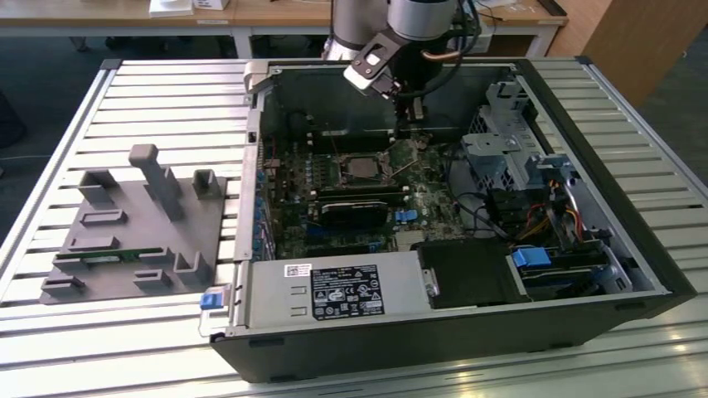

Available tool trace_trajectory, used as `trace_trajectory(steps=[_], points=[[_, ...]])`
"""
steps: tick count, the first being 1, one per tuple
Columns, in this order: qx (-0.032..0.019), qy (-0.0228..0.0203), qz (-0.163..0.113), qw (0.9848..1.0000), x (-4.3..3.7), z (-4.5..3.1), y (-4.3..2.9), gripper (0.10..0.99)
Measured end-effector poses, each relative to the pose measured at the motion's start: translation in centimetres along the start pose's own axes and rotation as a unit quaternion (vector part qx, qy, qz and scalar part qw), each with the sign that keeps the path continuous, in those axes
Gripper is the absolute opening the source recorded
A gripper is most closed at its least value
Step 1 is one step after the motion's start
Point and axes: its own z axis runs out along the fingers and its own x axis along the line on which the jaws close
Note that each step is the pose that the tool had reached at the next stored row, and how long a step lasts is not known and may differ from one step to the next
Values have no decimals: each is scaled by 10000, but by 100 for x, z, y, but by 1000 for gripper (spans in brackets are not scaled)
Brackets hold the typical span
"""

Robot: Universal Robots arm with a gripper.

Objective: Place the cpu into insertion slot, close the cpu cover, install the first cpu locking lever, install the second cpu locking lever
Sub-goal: 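Close the cpu cover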

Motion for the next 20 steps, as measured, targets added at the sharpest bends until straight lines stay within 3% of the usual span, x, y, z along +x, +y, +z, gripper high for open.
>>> trace_trajectory(steps=[4, 12, 20], points=[[4, 1, 0, 10000, 0, 12, 88, 106], [18, -1, 0, 10000, -2, 76, 198, 106], [19, -1, 0, 10000, -3, 102, 257, 106]])
